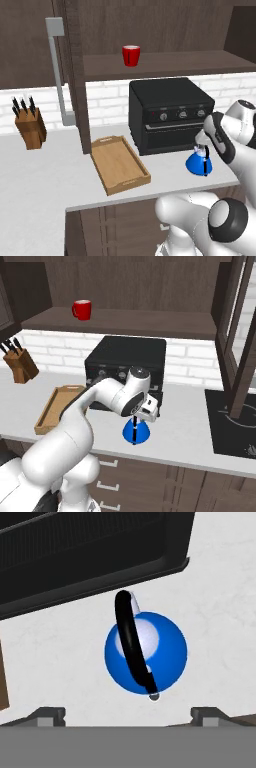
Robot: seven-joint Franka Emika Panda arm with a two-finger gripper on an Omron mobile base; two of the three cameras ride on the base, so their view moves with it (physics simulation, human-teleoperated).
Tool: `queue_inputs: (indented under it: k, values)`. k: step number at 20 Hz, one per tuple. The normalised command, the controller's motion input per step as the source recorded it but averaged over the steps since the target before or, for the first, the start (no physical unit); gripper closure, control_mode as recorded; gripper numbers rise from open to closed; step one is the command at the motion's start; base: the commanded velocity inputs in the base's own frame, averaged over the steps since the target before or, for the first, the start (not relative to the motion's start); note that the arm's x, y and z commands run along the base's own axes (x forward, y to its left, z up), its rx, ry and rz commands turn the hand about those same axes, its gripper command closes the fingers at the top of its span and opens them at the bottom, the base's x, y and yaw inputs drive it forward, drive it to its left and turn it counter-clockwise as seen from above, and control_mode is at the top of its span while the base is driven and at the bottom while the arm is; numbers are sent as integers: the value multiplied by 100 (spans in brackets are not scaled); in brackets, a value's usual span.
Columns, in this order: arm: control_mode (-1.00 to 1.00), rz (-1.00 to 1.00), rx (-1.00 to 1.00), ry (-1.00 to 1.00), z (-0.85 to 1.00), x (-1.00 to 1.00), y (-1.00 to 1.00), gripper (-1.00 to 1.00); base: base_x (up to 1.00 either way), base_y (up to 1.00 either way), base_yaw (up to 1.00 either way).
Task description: Pick the kettle from the counter and place it on the tray. Then pick the mug from the cabinet and place it on the tray. Then close the cabinet doors.
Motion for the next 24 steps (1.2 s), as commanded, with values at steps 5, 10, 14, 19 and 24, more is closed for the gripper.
queue_inputs:
  k: [5, 10, 14, 19, 24]
  values:
    - [-100, 0, 4, 1, -31, 18, -3, -100, 0, 0, 0]
    - [-100, 0, 2, 1, -26, 17, 0, -100, 0, 0, 0]
    - [-100, 0, 1, 2, -23, 17, 0, -100, 0, 0, 0]
    - [-100, 0, 0, 3, -19, 11, 0, -100, 0, 0, 0]
    - [-100, 0, 0, 2, -8, 4, 0, 100, 0, 0, 0]
